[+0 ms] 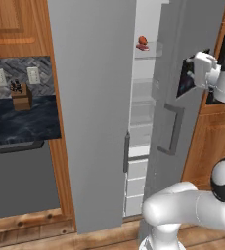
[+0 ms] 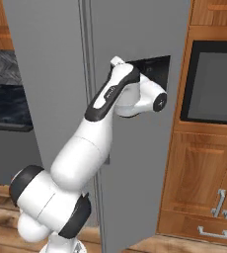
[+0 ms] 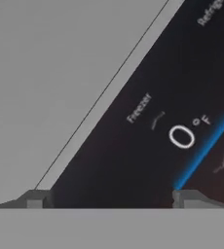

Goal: Pick up the frozen steak from the freezer, place it on any shelf in the fridge, and close the fridge and freezer doors when done.

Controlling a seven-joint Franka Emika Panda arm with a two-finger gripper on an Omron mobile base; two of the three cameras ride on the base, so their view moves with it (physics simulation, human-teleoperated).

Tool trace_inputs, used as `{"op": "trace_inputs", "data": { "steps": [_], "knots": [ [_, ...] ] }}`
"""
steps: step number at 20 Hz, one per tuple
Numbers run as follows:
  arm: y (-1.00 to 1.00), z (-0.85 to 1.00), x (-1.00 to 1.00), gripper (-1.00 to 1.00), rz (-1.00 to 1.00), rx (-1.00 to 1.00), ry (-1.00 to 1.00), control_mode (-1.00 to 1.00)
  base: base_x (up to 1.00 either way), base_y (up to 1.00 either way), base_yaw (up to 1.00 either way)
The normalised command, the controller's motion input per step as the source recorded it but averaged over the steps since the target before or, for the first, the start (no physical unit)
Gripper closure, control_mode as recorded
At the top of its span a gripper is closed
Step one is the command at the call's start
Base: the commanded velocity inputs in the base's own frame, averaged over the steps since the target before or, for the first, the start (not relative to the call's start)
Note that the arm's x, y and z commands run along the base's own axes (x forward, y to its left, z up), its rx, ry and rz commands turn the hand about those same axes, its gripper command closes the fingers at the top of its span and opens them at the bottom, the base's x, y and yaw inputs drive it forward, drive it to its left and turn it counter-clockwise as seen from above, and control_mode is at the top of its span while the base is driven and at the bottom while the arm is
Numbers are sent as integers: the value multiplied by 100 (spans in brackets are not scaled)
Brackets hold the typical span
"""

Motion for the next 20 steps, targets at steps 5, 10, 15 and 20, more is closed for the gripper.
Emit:
{"op": "trace_inputs", "data": {
  "steps": [5,10,15,20],
  "knots": [
    [13,18,89,-100,-8,0,3,-100,0,0,0],
    [0,9,75,-100,0,0,17,-100,0,0,0],
    [17,3,43,-100,-8,0,11,-100,0,0,0],
    [39,0,26,-100,-12,-2,0,-100,0,0,0]
  ]
}}
